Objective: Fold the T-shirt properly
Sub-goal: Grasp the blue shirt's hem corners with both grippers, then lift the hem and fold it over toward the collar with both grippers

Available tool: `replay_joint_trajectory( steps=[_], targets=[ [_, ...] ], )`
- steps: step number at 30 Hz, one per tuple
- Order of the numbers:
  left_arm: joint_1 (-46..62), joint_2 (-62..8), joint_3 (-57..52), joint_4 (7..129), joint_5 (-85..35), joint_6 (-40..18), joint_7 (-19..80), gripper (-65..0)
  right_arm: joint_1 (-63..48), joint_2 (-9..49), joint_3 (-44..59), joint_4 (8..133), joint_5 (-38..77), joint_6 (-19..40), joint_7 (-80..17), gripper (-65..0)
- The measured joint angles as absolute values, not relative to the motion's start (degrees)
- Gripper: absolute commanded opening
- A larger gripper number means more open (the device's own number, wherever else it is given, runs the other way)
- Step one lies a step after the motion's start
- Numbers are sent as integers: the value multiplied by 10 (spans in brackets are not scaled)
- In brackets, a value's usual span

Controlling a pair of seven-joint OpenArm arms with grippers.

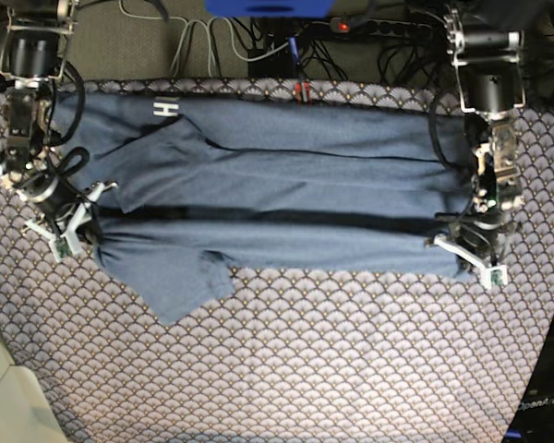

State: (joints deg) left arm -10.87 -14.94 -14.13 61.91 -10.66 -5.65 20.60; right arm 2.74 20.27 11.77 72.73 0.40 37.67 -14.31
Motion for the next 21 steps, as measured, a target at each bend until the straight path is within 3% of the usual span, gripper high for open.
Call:
replay_joint_trajectory(
  steps=[21],
  targets=[
    [94,-154,-176,852,-109,-50,225,-646,-132,184,160,901,4,376,-148,-650]
  ],
)
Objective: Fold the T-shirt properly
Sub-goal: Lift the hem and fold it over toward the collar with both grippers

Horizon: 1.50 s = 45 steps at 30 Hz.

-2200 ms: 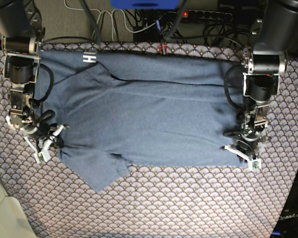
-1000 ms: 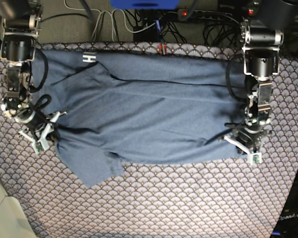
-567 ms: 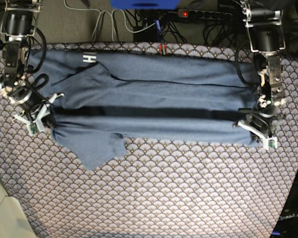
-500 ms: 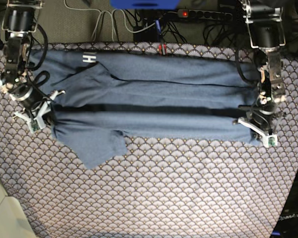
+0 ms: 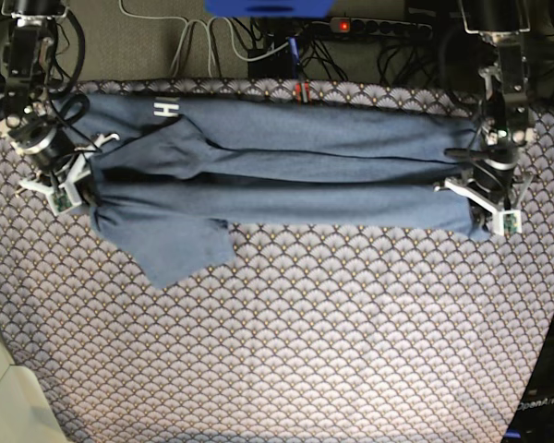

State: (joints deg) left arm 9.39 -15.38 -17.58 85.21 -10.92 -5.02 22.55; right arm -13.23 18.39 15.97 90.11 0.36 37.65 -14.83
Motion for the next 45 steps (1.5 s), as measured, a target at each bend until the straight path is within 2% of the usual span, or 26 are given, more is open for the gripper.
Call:
replay_joint_trajectory(
  steps=[8,23,25,28,31,37,45],
  targets=[
    [132,-154,-176,871,-109,-49,225,-646,-169,182,168,916,4,403,-150,-650],
    [141,-154,-202,866,-109,-57,225,-644,-176,184,181,916,7,403,-166,-650],
    [131,-154,-202,858,-109,-59,225,-614,-176,184,181,916,6,403,-166,-650],
    [120,-156,-202,830,-105,-55,223,-520,-177,184,181,915,6,403,-167,-650],
    [126,-157,-203,814,-107,-53,225,-458,-177,186,185,915,9,403,-194,-650],
    [125,-155,-203,813,-108,-57,225,-504,-178,183,216,915,13,407,-201,-650],
    [125,-157,-203,813,-107,-57,225,-504,-179,184,228,915,13,407,-201,-650]
  ],
)
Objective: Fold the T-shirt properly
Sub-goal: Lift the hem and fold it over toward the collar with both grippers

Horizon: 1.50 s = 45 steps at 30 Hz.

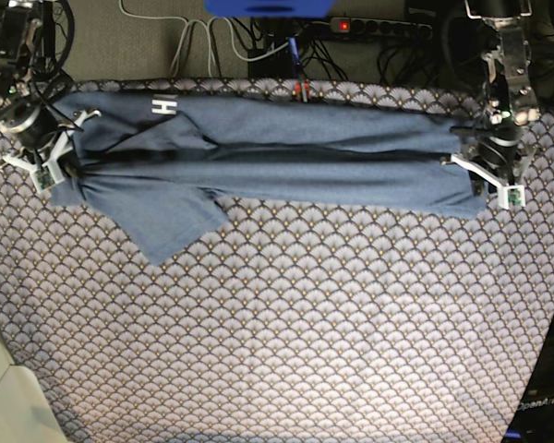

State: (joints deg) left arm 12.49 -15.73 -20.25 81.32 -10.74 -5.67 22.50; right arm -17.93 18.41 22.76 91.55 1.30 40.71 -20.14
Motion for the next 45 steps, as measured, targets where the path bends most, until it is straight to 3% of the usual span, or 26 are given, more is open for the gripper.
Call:
replay_joint_trajectory(
  steps=[11,24,29,36,38,41,45],
  targets=[
    [125,-161,-203,818,-105,-52,225,-504,-220,161,259,1007,8,404,-203,-650],
    [125,-162,-203,814,-105,-54,225,-502,-236,141,257,968,4,404,-208,-650],
    [125,-162,-203,814,-105,-54,225,-501,-226,143,256,967,10,404,-292,-650],
    [125,-162,-201,814,-105,-54,225,-501,-211,145,253,968,4,403,-350,-436],
    [125,-161,-201,814,-105,-54,225,-485,-216,146,239,968,2,403,-357,-414],
    [125,-162,-201,814,-105,-54,225,-411,-211,143,234,968,6,402,-349,-414],
    [127,-162,-202,814,-105,-54,225,-396,-213,144,237,978,4,403,-353,-414]
  ],
)
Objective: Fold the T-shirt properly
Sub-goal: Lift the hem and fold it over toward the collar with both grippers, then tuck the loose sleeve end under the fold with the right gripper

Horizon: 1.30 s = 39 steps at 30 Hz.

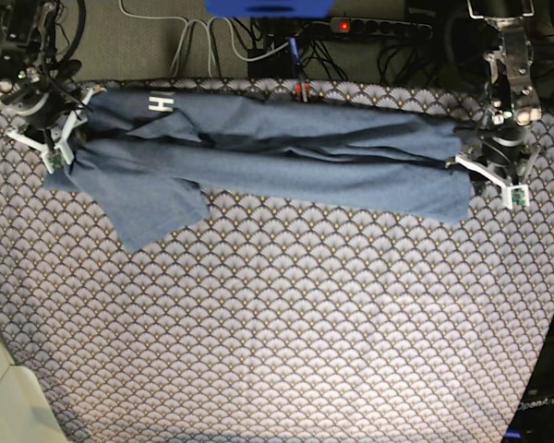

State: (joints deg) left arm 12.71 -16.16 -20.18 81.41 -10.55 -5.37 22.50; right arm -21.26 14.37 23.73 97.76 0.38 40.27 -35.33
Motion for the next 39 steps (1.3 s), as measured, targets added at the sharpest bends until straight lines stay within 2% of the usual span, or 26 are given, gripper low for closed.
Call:
replay_joint_trajectory(
  steps=[5,13,16,22,26,32,39],
  targets=[
    [128,-162,-203,818,-106,-54,225,-394,-213,145,275,1038,4,402,-347,-413],
    [128,-162,-203,818,-107,-54,225,-394,-212,153,306,1049,4,403,-354,-413],
    [128,-162,-203,818,-107,-54,225,-393,-197,160,289,1050,0,401,-359,-413],
    [126,-160,-201,818,-108,-54,225,-393,-123,161,193,1047,3,402,-358,-412],
    [126,-160,-200,818,-107,-54,225,-392,-70,156,142,994,8,407,-358,-413],
    [125,-157,-200,818,-105,-54,224,-384,37,160,110,836,1,401,-385,-413],
    [126,-157,-202,818,-105,-54,225,-368,100,171,80,772,2,401,-382,-390]
  ],
)
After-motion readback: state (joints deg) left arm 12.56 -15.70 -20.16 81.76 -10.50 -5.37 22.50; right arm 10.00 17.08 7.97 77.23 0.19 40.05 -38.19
